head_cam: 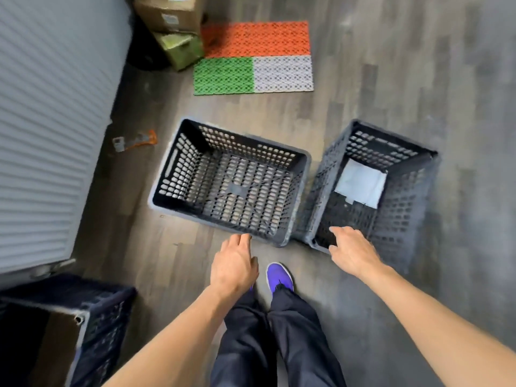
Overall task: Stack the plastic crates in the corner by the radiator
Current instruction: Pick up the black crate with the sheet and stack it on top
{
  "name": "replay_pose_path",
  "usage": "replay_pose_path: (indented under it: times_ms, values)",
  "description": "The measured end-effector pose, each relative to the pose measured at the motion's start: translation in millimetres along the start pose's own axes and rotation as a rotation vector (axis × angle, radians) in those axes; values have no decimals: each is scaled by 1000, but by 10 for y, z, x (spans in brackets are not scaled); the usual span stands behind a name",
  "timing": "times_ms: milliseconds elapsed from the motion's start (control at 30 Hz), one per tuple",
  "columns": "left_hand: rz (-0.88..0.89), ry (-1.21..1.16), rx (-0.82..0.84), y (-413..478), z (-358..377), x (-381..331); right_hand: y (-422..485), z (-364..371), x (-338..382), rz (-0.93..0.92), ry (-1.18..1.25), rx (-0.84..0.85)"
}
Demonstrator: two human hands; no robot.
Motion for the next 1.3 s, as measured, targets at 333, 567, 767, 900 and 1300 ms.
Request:
replay_pose_path:
  times_ms: [333,567,767,900,1300]
  values:
    - [260,157,127,24,634,-629,-382,595,-848,194,174,26]
    - [314,215,164,301,861,-1165,-215,602,-1356,235,304,-20]
    - [241,300,156,874,1079,-1689,194,509,-2150,305,342,-39]
    - [137,299,153,1349,1404,-1940,574,463,-2772,376,373,-73]
    - [-93,148,-58,2200,1740,-2174,1554,483,-3438,547,483,-141]
Point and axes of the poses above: each hand's wrist, its own y-axis towards the middle knuckle, its own z-axis out of the palm, x = y × z, the point moved 7 cm from there along y, towards the middle knuckle, and after that the axes turned 7 degrees about y, right-handed, at the moved point
